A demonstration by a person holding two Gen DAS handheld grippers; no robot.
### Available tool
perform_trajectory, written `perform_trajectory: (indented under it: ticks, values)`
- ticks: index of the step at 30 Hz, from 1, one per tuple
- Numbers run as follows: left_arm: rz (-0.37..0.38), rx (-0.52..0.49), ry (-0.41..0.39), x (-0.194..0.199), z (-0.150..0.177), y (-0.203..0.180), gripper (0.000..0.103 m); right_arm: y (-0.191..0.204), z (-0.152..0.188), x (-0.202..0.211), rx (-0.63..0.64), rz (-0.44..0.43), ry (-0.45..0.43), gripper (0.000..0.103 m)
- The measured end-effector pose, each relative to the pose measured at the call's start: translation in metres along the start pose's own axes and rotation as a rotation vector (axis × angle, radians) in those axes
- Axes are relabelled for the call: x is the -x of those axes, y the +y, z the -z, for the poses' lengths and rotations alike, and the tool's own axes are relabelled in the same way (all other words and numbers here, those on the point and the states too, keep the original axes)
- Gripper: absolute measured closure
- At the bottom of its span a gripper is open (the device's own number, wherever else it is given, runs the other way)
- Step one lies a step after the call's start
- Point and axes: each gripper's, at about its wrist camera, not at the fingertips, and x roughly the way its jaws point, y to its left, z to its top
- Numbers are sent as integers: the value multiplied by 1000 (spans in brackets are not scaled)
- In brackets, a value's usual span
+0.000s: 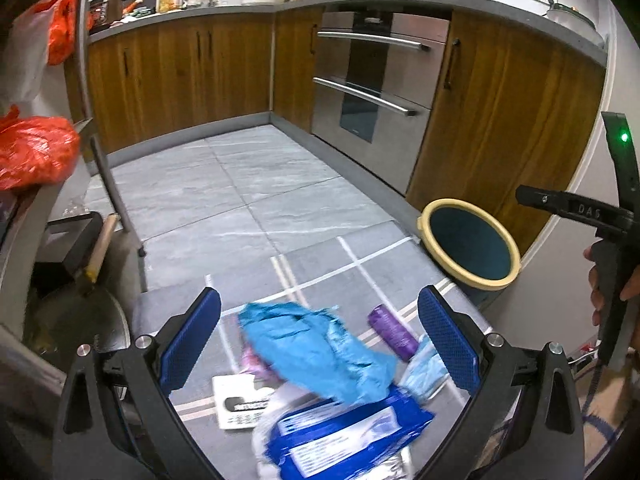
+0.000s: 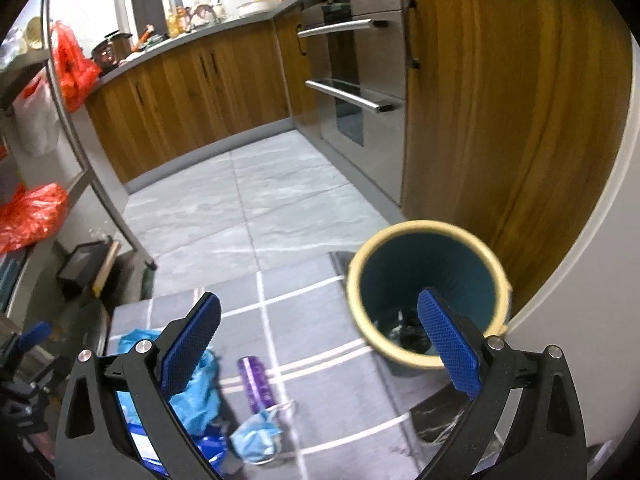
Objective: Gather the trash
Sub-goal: 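Move both open tools back over the remaining trash on the mat, then grasp the blue crumpled paper with the left tool while the right grasps the face mask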
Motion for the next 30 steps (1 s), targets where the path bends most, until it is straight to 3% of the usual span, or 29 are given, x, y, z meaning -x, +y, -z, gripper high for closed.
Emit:
perform_trajectory:
  ticks: [6, 13, 16, 23, 30]
  values:
    - [-59, 27, -8, 8, 8, 33, 6, 27, 8, -9, 24, -59, 34, 5]
    - [-87, 95, 94, -14, 25, 62, 6, 48, 14, -36, -3, -111, 125, 5]
    - [-77, 107, 141, -27, 33, 62, 6, 54, 16, -52, -4, -111, 168, 5]
    - [-115, 31, 217, -62, 43, 45, 6, 65, 24, -94, 57, -53, 270, 5]
    - [-62, 65, 269, -82, 43, 39, 9, 64, 35, -121, 72, -41, 377, 5]
